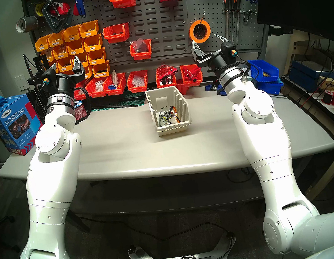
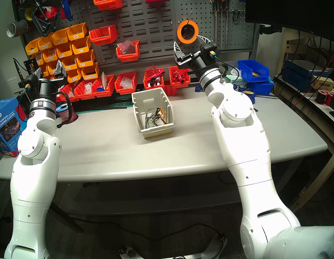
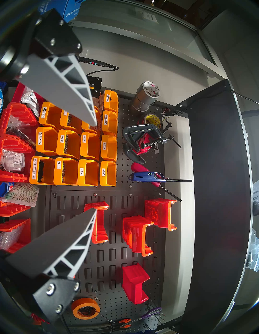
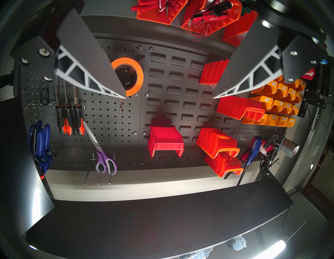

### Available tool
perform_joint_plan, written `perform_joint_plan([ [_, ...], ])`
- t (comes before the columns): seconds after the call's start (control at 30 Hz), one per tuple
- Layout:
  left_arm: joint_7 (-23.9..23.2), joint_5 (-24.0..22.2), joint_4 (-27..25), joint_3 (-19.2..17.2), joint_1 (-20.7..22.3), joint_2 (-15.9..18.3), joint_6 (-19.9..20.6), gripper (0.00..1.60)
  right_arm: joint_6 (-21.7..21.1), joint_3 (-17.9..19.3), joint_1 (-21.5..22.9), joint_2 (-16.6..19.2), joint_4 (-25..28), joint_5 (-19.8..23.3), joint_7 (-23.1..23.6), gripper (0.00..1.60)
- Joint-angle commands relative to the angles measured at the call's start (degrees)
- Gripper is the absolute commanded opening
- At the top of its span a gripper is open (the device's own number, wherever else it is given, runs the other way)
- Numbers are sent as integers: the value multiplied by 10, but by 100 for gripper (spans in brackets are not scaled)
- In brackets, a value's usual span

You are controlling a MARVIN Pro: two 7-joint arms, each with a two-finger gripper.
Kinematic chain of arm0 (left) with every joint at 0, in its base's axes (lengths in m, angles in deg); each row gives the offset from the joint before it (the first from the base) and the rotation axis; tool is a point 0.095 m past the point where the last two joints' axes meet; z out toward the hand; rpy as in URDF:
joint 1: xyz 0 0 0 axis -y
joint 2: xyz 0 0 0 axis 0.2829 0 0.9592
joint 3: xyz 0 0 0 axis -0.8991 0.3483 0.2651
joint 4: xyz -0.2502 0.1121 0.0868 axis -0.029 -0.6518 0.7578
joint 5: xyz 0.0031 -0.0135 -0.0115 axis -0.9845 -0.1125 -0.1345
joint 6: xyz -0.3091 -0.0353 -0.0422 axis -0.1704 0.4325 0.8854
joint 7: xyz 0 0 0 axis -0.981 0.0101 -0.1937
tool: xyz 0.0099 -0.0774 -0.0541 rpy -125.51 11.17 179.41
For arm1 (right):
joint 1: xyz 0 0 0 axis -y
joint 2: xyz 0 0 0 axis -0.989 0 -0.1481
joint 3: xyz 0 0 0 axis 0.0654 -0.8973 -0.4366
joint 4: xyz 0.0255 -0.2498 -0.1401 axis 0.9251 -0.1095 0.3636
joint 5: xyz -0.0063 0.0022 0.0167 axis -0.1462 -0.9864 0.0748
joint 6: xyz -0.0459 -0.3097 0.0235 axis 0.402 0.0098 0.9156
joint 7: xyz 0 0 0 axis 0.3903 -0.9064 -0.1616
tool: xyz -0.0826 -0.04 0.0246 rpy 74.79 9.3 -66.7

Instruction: Take out tools from the storage box

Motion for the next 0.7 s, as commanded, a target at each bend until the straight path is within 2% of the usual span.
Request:
perform_joint_plan([
  [0.0, -2, 1, 5, 9, 6, -4, 1, 160, -8, -29, 42, -12, 46, 40, 48, 160],
  [0.13, -2, 1, 4, 8, 5, -3, 1, 160, -7, -40, 37, -24, 62, 44, 48, 160],
  [0.37, -2, 1, 3, 7, 4, -3, 1, 160, 8, -57, 25, -37, 61, 45, 53, 160],
  [0.67, -2, 1, 3, 8, 4, -3, 1, 160, 15, -59, 23, -37, 62, 36, 47, 160],
])
